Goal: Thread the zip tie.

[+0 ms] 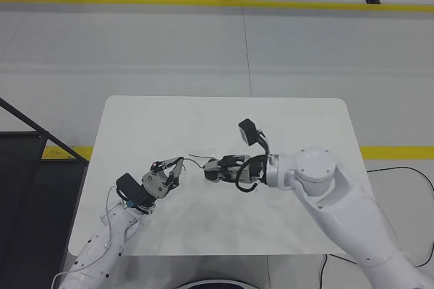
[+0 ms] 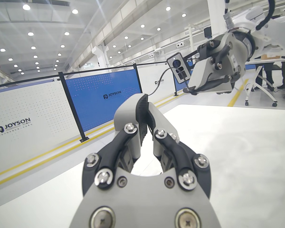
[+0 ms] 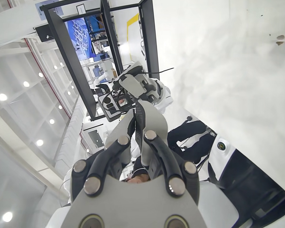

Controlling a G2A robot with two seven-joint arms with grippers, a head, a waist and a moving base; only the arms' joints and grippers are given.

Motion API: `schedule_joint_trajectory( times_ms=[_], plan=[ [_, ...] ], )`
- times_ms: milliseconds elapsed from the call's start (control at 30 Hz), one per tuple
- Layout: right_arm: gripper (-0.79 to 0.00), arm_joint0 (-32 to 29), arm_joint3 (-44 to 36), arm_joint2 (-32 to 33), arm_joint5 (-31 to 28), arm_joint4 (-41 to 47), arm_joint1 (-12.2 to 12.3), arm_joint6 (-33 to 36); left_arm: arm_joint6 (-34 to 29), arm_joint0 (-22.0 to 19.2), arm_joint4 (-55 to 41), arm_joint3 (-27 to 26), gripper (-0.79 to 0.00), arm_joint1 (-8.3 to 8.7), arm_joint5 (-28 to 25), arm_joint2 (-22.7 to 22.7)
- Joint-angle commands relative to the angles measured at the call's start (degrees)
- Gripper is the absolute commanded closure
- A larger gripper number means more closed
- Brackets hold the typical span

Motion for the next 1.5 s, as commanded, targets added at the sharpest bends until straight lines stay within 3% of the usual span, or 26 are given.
schedule_joint_trajectory(
  times_ms=[0,700,1067,1467],
  plan=[
    [0.000,0.1,-0.1,-0.3,0.2,-0.9,0.0,-0.2,0.0,0.0,0.0,0.0,0.000,0.00,0.0,0.0],
    [0.000,0.8,-0.4,-3.5,1.8,-9.4,-0.4,-0.2,0.0,0.0,0.0,0.0,0.000,0.00,0.0,0.0],
    [0.000,-0.3,-0.4,-1.0,-0.1,-3.7,-0.9,-0.4,0.0,0.0,0.0,0.0,0.000,0.00,0.0,0.0],
    [0.000,0.1,-0.7,-2.1,1.8,-4.9,-1.4,-1.6,-0.3,0.1,-0.1,-0.1,0.000,-0.01,0.1,0.0]
  ],
)
